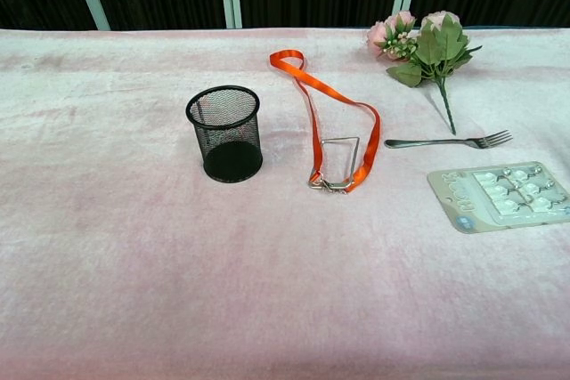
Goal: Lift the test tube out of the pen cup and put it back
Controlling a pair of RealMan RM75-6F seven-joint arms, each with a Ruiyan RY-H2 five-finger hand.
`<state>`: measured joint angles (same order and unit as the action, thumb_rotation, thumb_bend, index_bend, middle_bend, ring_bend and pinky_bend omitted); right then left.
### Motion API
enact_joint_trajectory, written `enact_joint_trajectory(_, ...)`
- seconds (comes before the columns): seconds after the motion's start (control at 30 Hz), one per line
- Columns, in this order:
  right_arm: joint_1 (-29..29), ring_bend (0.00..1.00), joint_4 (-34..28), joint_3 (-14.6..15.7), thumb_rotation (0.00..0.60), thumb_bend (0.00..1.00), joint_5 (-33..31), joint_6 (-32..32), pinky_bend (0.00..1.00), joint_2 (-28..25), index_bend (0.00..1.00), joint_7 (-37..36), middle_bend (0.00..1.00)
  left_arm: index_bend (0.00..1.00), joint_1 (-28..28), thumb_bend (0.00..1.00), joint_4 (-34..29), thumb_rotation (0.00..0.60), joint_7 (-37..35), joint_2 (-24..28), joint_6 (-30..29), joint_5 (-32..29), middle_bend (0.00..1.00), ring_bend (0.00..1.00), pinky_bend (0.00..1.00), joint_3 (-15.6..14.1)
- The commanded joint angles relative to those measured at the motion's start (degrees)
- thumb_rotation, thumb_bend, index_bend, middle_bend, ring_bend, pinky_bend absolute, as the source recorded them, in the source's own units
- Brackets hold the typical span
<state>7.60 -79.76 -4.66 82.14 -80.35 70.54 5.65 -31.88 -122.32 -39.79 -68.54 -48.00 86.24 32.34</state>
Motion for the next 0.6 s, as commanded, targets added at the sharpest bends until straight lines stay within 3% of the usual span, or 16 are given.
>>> enact_joint_trajectory(0.03, 0.02, 0.15, 0.04, 0.0, 0.6, 0.21, -0.03, 0.07, 0.18, -0.01, 0.08, -0.06, 0.06, 0.64, -1.64, 0.42, 6.37, 0.6, 28.3, -7.07, -7.26, 0.24, 0.27, 0.0, 0.09, -5.54)
enact_joint_trajectory(0.17, 0.04, 0.15, 0.1, -0.06, 0.6, 0.21, -0.1, 0.12, 0.18, -0.03, 0.08, -0.25, 0.06, 0.64, -3.1, 0.42, 8.43, 0.6, 33.16, -8.34, -7.53, -3.66, 0.27, 0.0, 0.09, -5.47)
enact_joint_trajectory(0.23, 0.04, 0.15, 0.15, -0.09, 0.6, 0.21, -0.16, 0.16, 0.18, -0.04, 0.08, -0.37, 0.06, 0.64, -3.73, 0.42, 10.1, 0.6, 34.9, -8.89, -7.53, -8.56, 0.27, 0.0, 0.09, -5.42)
enact_joint_trajectory(0.37, 0.04, 0.15, 0.21, -0.04, 0.6, 0.21, -0.21, 0.29, 0.18, -0.01, 0.08, -0.32, 0.06, 0.64, -5.23, 0.42, 10.44, 0.6, 33.24, -7.92, -5.18, -15.88, 0.27, 0.0, 0.09, -5.0)
enact_joint_trajectory(0.6, 0.03, 0.15, 0.24, -0.1, 0.6, 0.21, -0.28, 0.17, 0.18, 0.1, 0.08, 0.07, 0.06, 0.64, -6.39, 0.42, 12.06, 0.6, 29.0, -5.73, -2.51, -20.38, 0.27, 0.0, 0.09, -5.34)
